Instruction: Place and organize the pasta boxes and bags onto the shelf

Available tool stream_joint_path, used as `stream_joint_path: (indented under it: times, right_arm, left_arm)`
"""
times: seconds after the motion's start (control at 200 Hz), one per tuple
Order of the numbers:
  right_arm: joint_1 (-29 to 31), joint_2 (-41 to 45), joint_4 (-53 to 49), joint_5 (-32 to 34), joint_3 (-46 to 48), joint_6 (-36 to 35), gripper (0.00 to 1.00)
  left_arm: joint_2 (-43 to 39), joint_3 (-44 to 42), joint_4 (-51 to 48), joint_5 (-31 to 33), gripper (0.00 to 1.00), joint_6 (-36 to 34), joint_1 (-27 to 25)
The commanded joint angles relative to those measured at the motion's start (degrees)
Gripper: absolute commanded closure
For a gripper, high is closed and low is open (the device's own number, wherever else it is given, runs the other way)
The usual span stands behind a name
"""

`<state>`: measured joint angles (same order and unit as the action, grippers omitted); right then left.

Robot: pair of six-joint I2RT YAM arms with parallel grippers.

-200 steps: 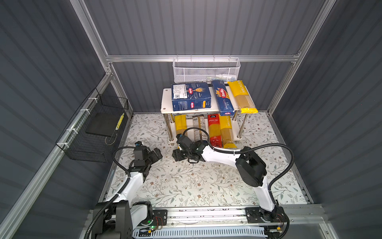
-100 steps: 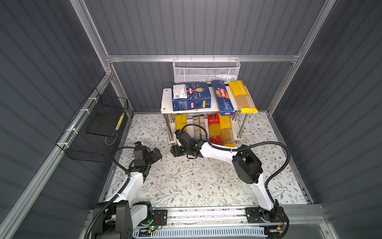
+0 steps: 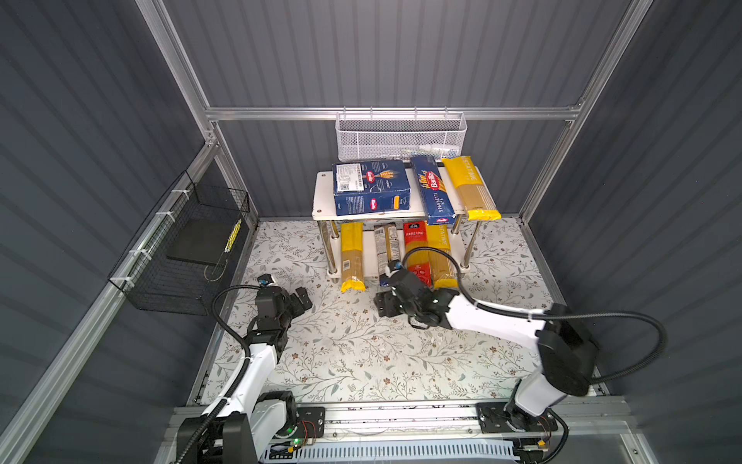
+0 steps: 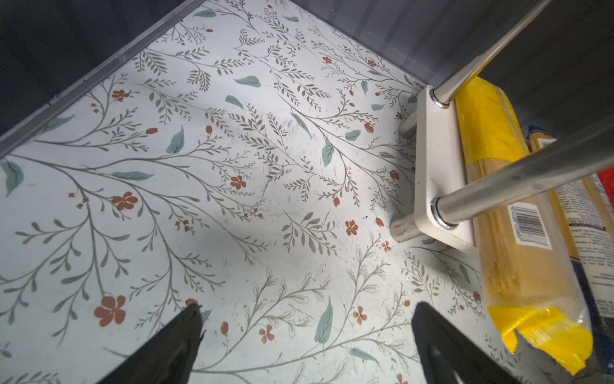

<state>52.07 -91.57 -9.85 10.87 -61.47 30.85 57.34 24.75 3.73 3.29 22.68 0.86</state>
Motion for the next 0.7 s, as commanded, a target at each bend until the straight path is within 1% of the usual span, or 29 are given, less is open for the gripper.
stream_joint_path:
  times: [0.0,0.045,0.125,0.185,0.2,0.255,0.34,0.38,0.415,0.46,0.51,0.55,0.61,0.635,0.655,0.695]
  right_arm:
    - [-4.1,10.0,-7.5,9.8,7.4,2.2,0.13]
    - [-5.8,14.7,-8.6,12.2,10.5,1.1,0.09]
    - [-10.0,22.8,-8.5,15.7,14.9,-2.1,0.04]
    - [-14.9,27.0,-7.5,15.7,17.3,-4.8,0.01]
    - [-16.4,29.2,-7.3,15.7,17.8,-5.5,0.01]
    - [-21.6,32.5,-7.0,16.2,19.4,-7.9,0.01]
    - [-29.1,35.7,-5.4,18.8,21.7,-10.8,0.01]
    - [-31.6,36.5,-2.1,20.6,23.4,-12.5,0.01]
    - [-33.7,37.0,1.2,21.0,24.9,-13.9,0.01]
    - [-36.3,37.0,9.1,21.4,28.5,-16.3,0.01]
    - [-39.5,35.5,17.2,19.5,31.6,-18.4,0.01]
    - [-42.3,33.2,22.3,17.7,33.1,-19.7,0.01]
    - [-45.3,28.8,23.8,17.4,32.4,-20.8,0.01]
    - [-46.4,26.9,25.4,17.4,32.5,-21.4,0.01]
    - [-47.1,25.1,28.0,16.5,33.1,-22.5,0.01]
    - [-48.7,22.6,35.6,12.0,35.4,-25.2,0.01]
  left_arm:
    - [-0.5,-0.8,3.5,-0.5,0.00,-4.7,0.3]
    - [-0.6,-1.3,5.5,-0.1,0.00,-5.8,0.3]
    - [0.2,-3.9,14.4,0.3,0.00,-8.0,0.3]
    - [1.6,-6.3,22.4,0.1,0.00,-9.5,0.3]
    - [2.1,-6.8,24.2,0.3,0.00,-10.0,0.3]
    - [4.5,-7.8,29.7,1.3,0.00,-11.0,0.2]
    - [9.8,-6.1,31.5,3.8,0.00,-12.8,0.3]
    - [12.3,-5.4,32.5,4.8,0.00,-13.3,0.3]
    - [14.2,-5.4,34.5,5.0,0.00,-13.6,0.3]
    - [17.0,-6.4,40.0,5.2,0.00,-14.1,0.3]
    - [20.5,-7.4,46.0,5.7,0.00,-14.3,0.3]
    - [22.8,-6.9,47.4,6.5,0.00,-15.0,0.3]
    - [25.3,-6.0,47.4,6.9,0.00,-15.4,0.3]
    - [26.1,-6.1,48.6,5.9,0.00,-16.2,0.3]
    - [26.8,-6.5,50.6,5.0,0.00,-17.1,0.3]
    - [28.6,-7.8,55.8,3.2,0.00,-18.4,0.3]
